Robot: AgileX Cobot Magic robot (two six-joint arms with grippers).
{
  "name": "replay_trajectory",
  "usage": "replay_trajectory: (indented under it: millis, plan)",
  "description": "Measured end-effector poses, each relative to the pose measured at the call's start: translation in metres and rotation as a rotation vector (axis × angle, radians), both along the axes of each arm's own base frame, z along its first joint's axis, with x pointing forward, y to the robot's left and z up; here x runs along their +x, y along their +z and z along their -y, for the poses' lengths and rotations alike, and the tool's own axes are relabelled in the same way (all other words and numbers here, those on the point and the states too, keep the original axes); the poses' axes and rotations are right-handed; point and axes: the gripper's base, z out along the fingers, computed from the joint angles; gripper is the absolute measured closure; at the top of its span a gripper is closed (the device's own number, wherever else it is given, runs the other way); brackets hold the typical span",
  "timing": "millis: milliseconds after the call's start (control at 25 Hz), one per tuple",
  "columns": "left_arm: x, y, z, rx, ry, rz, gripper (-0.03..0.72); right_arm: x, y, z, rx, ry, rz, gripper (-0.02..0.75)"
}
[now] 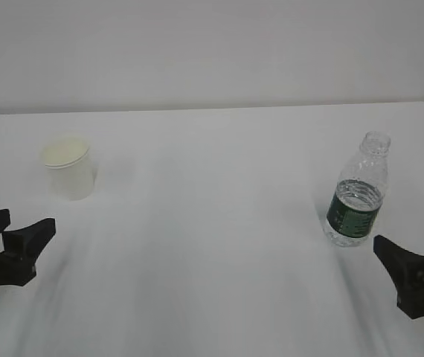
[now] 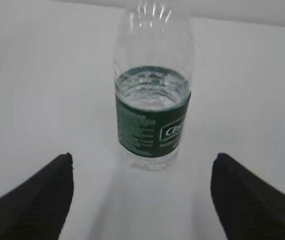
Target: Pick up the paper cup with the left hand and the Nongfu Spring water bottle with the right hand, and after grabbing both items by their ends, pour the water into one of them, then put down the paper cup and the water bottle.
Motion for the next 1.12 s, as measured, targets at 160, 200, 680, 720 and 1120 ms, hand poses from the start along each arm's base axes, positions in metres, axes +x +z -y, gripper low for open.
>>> replay_trajectory:
  millis: [160, 200, 680, 720, 1120]
  plan:
    - [0.002, 0.001, 0.001, -0.002, -0.002, 0.009, 0.142, 0.01, -0.014, -0.001, -0.011, -0.007, -0.064, 0.084]
    - [0.002, 0.001, 0.001, -0.002, -0.002, 0.009, 0.142, 0.012, -0.017, -0.002, -0.011, -0.007, -0.078, 0.081]
    - [0.002, 0.001, 0.001, -0.002, -0.004, 0.009, 0.141, 0.055, -0.046, -0.009, 0.001, -0.02, -0.131, 0.078]
    - [0.002, 0.001, 0.001, -0.002, -0.004, 0.009, 0.141, 0.058, -0.048, -0.009, 0.005, -0.022, -0.132, 0.078]
    - [0.002, 0.001, 0.001, -0.002, -0.004, 0.009, 0.141, 0.08, -0.059, -0.013, 0.022, -0.028, -0.126, 0.078]
